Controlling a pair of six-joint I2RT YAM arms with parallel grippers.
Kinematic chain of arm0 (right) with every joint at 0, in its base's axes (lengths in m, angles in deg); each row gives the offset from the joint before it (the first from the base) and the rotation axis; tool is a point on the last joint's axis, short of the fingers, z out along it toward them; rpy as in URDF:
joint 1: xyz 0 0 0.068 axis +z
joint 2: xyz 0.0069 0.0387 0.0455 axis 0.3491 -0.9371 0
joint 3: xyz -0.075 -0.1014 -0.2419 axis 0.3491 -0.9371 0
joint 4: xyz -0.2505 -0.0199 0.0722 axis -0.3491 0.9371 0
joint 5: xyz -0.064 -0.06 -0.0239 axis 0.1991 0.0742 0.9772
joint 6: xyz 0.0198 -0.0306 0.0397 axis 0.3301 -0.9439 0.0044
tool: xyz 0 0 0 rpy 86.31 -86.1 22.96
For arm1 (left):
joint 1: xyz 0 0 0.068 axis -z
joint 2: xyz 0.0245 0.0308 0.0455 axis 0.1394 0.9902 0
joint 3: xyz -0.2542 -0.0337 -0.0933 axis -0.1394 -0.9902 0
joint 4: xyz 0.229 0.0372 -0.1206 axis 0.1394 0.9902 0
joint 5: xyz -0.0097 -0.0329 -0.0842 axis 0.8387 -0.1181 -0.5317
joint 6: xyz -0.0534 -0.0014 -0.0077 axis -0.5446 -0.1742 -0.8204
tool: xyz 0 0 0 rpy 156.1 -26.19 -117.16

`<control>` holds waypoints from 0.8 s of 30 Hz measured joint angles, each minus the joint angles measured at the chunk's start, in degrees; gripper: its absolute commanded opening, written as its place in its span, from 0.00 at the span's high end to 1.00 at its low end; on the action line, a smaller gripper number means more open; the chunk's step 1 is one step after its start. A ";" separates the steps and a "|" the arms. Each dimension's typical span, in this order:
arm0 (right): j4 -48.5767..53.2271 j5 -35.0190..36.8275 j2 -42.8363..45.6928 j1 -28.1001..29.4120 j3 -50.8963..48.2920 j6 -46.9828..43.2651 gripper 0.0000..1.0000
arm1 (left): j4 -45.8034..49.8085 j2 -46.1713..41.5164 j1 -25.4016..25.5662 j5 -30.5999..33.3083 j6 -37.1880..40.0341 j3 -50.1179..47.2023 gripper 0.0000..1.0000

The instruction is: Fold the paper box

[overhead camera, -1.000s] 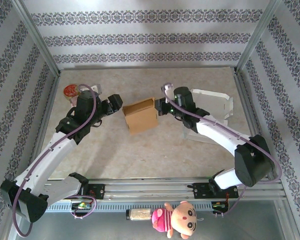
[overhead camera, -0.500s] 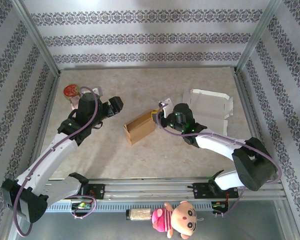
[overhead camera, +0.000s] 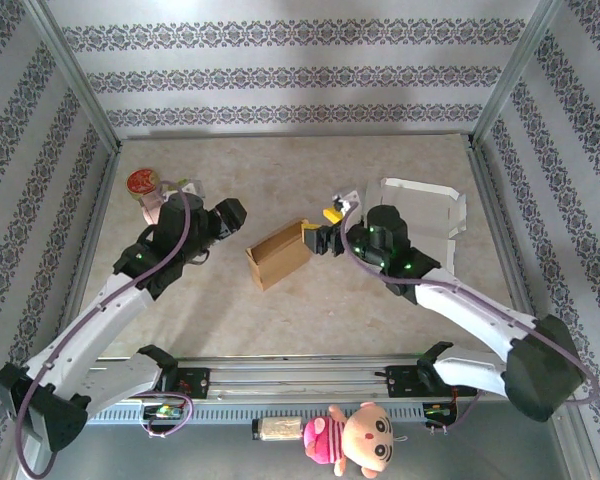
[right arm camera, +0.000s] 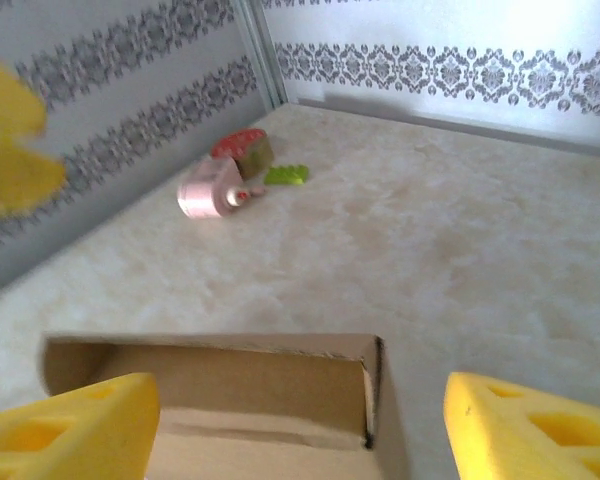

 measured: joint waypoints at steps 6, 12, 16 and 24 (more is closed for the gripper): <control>24.76 -10.40 -12.22 -9.33 28.28 8.04 0.30 | 2.25 -3.52 6.19 4.85 -17.09 -1.95 0.42; 43.21 -19.74 -26.49 -11.67 45.27 8.00 0.39 | 6.21 -2.47 8.70 6.67 -34.34 -3.26 0.40; 51.91 -21.16 -32.06 -11.65 48.11 6.38 0.42 | 6.12 -1.33 8.90 6.43 -40.33 -6.08 0.35; 58.21 -21.46 -35.10 -10.16 48.17 4.39 0.47 | -0.55 2.12 9.25 4.33 -43.21 -10.91 0.31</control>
